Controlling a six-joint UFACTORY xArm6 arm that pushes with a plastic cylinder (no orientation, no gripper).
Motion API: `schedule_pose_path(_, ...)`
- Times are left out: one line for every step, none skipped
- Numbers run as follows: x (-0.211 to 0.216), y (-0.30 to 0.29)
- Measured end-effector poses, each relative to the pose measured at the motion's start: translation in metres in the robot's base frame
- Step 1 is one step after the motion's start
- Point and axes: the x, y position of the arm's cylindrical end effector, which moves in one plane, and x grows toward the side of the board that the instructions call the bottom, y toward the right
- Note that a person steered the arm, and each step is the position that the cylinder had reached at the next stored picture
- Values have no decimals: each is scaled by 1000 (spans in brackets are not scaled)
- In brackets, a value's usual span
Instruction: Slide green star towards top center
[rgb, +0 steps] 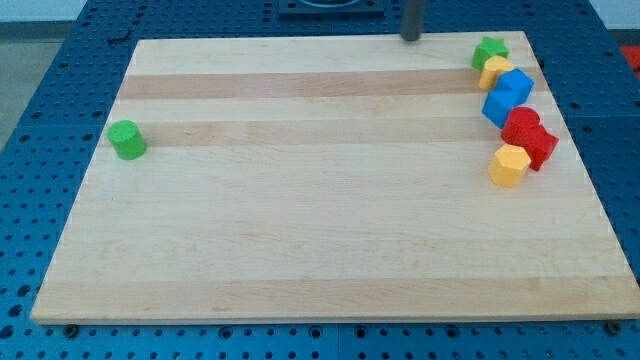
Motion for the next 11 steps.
schedule_pose_path(0, 70)
schedule_pose_path(0, 150)
schedule_pose_path(18, 197)
schedule_pose_path(54, 193)
schedule_pose_path(57, 157)
schedule_pose_path(57, 100)
schedule_pose_path(57, 44)
schedule_pose_path(64, -5)
schedule_pose_path(80, -37)
schedule_pose_path(108, -63)
schedule_pose_path(123, -103)
